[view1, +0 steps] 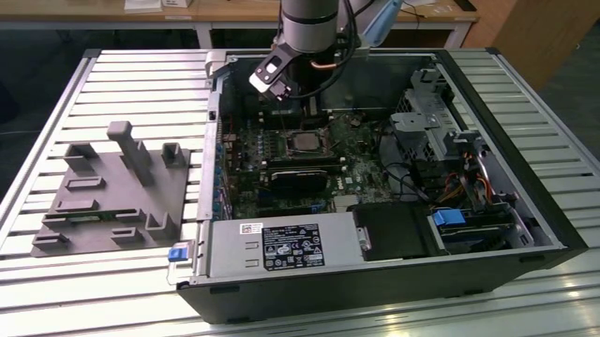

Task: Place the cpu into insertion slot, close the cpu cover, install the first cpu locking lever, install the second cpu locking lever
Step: 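Close the cpu cover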

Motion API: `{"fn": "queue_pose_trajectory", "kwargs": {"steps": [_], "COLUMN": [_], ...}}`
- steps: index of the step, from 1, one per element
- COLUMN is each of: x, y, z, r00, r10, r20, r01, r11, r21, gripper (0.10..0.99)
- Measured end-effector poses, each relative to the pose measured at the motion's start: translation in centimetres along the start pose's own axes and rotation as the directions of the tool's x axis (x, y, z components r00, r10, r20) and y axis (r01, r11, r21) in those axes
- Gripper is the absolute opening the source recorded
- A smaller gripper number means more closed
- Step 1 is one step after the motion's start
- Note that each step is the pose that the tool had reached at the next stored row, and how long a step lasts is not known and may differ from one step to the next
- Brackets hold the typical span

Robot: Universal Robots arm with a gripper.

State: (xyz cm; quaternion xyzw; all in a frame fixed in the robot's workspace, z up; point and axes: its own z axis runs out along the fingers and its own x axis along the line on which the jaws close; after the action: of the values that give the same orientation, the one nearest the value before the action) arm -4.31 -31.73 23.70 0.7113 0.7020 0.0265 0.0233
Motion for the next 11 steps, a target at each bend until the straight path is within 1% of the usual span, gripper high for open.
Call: {"fn": "queue_pose_trajectory", "kwargs": {"steps": [11], "x": [0.0], "y": [0.03], "z": [-0.5], "r00": [1.0], "r10": [0.001], "r20": [0.0], "r01": [-0.001], "r11": [1.0], "r21": [0.0], "gripper": [0.106]}}
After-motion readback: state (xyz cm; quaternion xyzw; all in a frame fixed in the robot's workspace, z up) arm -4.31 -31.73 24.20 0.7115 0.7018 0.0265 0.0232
